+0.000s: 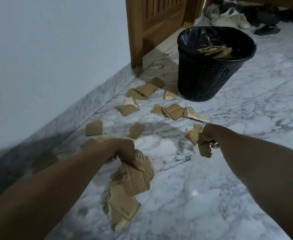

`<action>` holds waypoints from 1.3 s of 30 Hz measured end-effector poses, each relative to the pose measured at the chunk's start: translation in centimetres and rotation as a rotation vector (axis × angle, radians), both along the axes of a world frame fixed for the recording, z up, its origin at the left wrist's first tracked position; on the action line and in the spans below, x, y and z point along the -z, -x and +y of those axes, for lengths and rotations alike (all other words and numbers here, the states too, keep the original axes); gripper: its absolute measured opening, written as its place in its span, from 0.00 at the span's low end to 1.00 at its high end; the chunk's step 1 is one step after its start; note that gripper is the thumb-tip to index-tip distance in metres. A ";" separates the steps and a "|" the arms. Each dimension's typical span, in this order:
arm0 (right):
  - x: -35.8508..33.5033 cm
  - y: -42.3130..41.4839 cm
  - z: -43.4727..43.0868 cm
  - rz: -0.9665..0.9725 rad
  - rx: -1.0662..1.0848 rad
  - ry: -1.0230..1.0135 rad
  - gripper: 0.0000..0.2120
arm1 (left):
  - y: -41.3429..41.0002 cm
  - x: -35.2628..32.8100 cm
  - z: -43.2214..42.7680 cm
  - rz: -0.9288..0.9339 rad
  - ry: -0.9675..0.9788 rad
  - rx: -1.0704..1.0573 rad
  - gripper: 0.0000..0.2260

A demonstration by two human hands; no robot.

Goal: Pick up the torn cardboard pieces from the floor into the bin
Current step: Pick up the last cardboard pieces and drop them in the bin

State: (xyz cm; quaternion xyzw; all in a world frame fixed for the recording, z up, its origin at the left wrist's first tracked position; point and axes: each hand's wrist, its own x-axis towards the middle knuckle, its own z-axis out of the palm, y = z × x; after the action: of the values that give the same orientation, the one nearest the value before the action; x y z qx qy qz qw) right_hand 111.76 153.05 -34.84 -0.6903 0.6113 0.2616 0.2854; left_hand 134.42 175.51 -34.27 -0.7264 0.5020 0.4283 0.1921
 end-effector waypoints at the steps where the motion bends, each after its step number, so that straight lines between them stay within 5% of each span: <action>1: -2.1 -1.3 0.8 -0.012 -0.062 0.014 0.12 | 0.3 -0.3 1.2 -0.015 -0.027 0.044 0.34; 4: -7.5 -5.0 2.4 -0.102 -0.188 0.086 0.19 | 1.4 -0.2 5.5 -0.094 -0.002 0.077 0.47; 6: -10.3 -7.0 3.4 -0.172 -0.229 0.161 0.21 | 2.0 1.1 8.5 -0.122 0.071 0.096 0.46; 12: -13.9 -10.9 8.1 -0.266 -0.342 0.114 0.10 | 2.8 4.3 12.8 -0.058 0.279 0.030 0.37; 17: -11.3 -9.8 14.2 -0.344 -0.324 -0.021 0.04 | 2.0 5.7 13.0 -0.039 0.317 -0.021 0.45; 23: -5.9 -6.7 18.7 -0.302 -0.253 -0.182 0.10 | -0.1 4.4 12.8 0.112 0.288 0.009 0.26; 26: -4.1 -7.1 19.6 -0.118 -0.283 -0.339 0.15 | -3.8 3.2 14.0 0.245 0.209 -0.155 0.16; 30: -1.7 -9.9 22.5 -0.038 -0.404 -0.311 0.22 | -9.4 1.8 17.2 0.128 0.171 -0.380 0.18; 35: 2.4 -11.9 28.5 0.054 -0.743 -0.083 0.30 | -15.2 3.9 21.7 -0.073 0.511 -0.785 0.25; 39: 4.4 -11.1 30.5 -0.003 -0.741 0.074 0.21 | -17.3 7.0 24.6 -0.115 0.639 -0.915 0.26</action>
State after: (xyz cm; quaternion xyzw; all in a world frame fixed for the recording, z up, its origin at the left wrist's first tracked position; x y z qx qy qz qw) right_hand 122.87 183.60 -39.27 -0.8748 0.3287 0.3239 0.1472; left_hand 151.69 200.10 -41.29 -0.9144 0.2293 0.2543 -0.2161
